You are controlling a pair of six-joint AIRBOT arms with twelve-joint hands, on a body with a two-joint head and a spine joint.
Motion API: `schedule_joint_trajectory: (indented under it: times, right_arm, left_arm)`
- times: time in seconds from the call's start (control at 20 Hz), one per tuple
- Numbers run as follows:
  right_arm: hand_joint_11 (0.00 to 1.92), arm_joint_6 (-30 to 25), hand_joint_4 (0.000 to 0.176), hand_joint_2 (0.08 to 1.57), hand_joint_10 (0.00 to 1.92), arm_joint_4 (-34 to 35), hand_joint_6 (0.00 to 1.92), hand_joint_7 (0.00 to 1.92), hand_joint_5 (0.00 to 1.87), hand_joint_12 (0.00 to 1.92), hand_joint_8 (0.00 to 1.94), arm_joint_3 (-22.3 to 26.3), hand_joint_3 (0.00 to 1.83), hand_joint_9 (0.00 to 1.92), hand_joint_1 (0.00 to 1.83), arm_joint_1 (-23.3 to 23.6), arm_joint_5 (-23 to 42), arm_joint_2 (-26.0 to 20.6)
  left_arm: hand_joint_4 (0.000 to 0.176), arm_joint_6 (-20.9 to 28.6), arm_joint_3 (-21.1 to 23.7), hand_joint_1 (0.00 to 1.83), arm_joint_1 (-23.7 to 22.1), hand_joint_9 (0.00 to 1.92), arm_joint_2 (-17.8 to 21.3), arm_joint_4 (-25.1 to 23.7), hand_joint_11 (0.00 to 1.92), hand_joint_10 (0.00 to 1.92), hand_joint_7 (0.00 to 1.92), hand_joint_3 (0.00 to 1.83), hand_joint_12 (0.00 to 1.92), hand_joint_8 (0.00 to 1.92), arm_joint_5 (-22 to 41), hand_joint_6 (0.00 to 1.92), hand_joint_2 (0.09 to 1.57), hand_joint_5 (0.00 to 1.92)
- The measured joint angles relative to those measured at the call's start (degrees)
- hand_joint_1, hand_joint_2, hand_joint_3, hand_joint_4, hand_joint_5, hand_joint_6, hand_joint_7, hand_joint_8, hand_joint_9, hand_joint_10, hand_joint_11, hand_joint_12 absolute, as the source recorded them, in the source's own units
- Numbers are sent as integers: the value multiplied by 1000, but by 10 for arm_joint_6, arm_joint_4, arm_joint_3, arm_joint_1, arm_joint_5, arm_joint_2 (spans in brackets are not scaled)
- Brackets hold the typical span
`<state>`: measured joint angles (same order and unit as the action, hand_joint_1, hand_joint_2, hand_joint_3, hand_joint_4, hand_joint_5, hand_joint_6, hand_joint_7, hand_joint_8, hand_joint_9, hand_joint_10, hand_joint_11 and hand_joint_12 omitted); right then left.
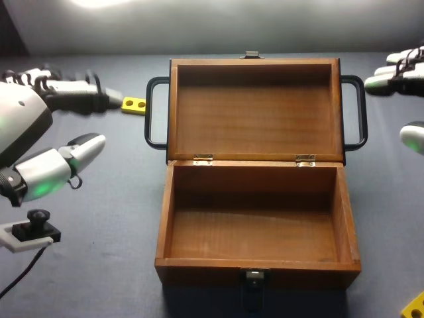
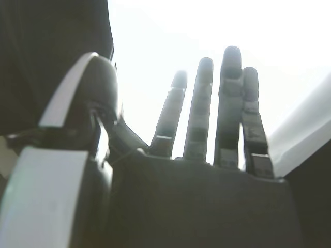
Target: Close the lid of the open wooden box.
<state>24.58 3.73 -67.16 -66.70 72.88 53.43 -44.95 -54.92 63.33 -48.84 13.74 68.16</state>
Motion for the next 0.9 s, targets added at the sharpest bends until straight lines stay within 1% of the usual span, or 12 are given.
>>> schedule_joint_trajectory:
  times: [0.05,0.1,0.15,0.2,0.25,0.3,0.35,0.5,0.6,0.65,0.75,0.9]
  right_arm:
    - [200,0,38,1381,0,0,0,470,584,204,0,0,0,331,495,0,-2,0]
    - [206,0,43,1385,0,0,0,445,550,179,0,0,1,322,448,0,-2,0]
    - [172,0,45,1385,0,0,0,392,465,144,0,0,2,275,378,0,-3,0]
    - [149,0,48,1380,0,0,0,344,396,117,0,0,1,242,320,0,-4,0]
    - [116,0,47,1371,0,0,0,248,273,85,0,0,0,179,220,0,-4,0]
    - [94,0,26,1370,0,0,0,191,203,62,0,0,1,135,152,0,-4,0]
    - [73,0,0,1370,0,-1,0,131,139,43,1,0,3,85,69,0,-4,0]
    - [31,1,0,1409,0,-7,0,32,66,16,0,0,11,1,30,0,-16,-4]
    - [21,8,0,1376,0,-8,0,4,44,10,0,-2,0,0,0,0,-35,-10]
    - [19,10,0,1359,0,-9,0,0,38,9,0,-10,0,0,0,0,-54,-10]
    - [51,12,0,1355,0,-9,1,3,39,22,1,-24,0,0,0,0,-104,-10]
    - [0,12,0,1313,0,-19,0,0,0,0,0,-49,0,0,0,0,-173,-10]
  left_arm:
    - [0,0,0,614,0,858,0,0,458,112,831,0,1240,12,-2,1,1413,704]
    - [0,0,0,601,0,864,0,0,434,101,848,0,1309,11,0,0,1405,680]
    - [0,0,0,569,0,598,0,0,126,29,630,6,1203,1,0,3,1423,561]
    - [0,0,0,372,0,346,0,0,24,16,411,20,822,7,0,9,1465,415]
    - [0,0,0,74,0,74,0,0,4,11,156,6,175,14,-1,9,1430,193]
    - [0,0,0,14,0,14,0,0,0,1,59,0,34,2,-1,1,1396,110]
    - [0,0,0,2,0,2,0,0,0,0,27,0,6,0,-1,0,1366,44]
    - [0,0,-8,0,-10,25,0,-13,0,8,25,0,0,9,-19,10,1380,33]
    - [0,0,-19,0,-20,39,0,-22,15,12,28,0,7,8,-49,5,1360,26]
    - [0,0,-29,0,-26,64,-3,-21,65,20,53,0,29,16,-68,12,1347,49]
    - [0,0,-53,0,-45,32,-12,-24,43,4,35,0,20,5,-122,5,1330,36]
    - [0,0,-85,0,-61,22,-21,-35,21,0,25,0,12,0,-208,5,1259,41]
